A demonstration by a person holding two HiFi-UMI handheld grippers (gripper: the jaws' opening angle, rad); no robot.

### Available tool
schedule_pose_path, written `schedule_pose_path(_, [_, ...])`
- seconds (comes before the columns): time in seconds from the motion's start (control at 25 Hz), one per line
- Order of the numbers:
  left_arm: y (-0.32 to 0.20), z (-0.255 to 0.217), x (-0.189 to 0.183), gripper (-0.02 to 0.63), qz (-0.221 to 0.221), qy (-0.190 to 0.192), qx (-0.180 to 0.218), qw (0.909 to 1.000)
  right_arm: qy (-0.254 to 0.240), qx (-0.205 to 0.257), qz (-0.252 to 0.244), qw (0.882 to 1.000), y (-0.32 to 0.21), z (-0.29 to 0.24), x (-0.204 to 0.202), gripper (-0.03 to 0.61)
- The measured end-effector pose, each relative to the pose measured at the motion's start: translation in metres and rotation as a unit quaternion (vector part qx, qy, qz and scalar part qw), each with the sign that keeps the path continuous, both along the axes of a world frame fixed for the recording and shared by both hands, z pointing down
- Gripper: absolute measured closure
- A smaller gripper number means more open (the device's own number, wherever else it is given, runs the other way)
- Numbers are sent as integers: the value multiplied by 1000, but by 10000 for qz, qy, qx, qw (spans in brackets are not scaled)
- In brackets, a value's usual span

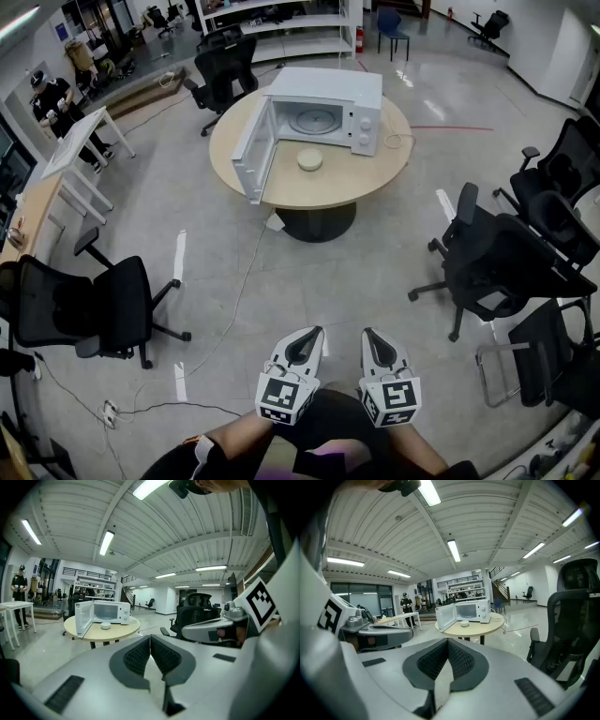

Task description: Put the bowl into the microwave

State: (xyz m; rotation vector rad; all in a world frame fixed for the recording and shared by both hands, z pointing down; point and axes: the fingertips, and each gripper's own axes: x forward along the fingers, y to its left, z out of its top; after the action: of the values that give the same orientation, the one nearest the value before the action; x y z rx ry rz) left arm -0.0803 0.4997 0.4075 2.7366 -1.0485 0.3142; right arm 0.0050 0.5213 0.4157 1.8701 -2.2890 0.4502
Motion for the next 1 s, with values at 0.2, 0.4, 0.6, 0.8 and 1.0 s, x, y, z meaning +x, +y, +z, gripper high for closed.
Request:
schedule_pose_path(0.2, [-15, -1, -3, 563, -17, 0, -6, 10000, -4, -17, -2, 10000, -15, 0, -2, 563])
schedule_pose_path(0.4, [-31, 2, -7, 563, -36, -10, -50, 10000, -14, -43, -3, 10000, -31, 0, -6, 563])
schedule_pose_path(0.6, [-57, 1, -5, 563, 21, -16, -83, 10000, -23, -90, 58, 9999, -56, 0, -5, 563])
schedule_pose_path(0.8, [-90, -1, -2, 563, 99, 15, -90, 9999, 4, -125, 153, 9998, -87, -1, -2, 563])
schedule_pose_path(1.0, [-130, -4, 0, 563, 163, 104, -89, 9998, 90, -159, 221, 9996, -124, -5, -1, 563])
